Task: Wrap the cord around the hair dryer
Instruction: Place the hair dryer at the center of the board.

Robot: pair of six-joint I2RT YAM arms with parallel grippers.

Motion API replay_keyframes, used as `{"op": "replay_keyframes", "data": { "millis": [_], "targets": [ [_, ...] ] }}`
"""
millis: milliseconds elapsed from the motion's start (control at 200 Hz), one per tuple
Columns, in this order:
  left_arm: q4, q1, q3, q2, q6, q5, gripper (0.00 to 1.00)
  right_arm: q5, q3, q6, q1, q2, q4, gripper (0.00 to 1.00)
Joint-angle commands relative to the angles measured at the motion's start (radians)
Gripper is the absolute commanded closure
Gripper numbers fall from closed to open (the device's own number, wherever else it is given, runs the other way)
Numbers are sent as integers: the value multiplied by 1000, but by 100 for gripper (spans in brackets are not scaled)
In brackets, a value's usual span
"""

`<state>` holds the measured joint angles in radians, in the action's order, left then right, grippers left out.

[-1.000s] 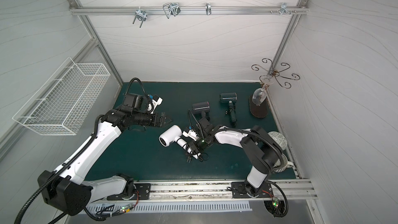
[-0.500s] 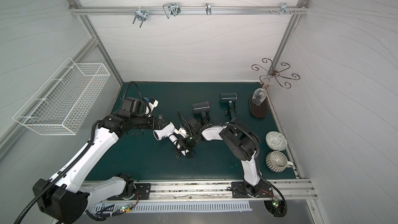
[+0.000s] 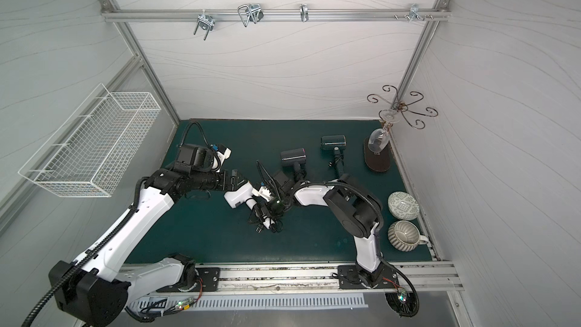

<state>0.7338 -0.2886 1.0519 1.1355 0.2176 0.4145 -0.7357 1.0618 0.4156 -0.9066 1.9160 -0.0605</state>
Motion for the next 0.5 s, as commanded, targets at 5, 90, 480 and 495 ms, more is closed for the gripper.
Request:
{"op": "replay_keyframes", "data": {
  "millis": [5, 90, 480, 495],
  "targets": [
    [-31, 5, 8, -6, 6, -7, 2, 110, -25, -24, 4, -24, -134, 1],
    [-31, 5, 10, -4, 6, -13, 2, 149, -19, -36, 8, -62, -178, 1],
    [-41, 7, 0, -11, 2, -82, 2, 263, 11, -89, 67, -346, -418, 1],
    [-43, 8, -2, -14, 1, -92, 2, 268, 14, -95, 77, -360, -426, 1]
  ]
}}
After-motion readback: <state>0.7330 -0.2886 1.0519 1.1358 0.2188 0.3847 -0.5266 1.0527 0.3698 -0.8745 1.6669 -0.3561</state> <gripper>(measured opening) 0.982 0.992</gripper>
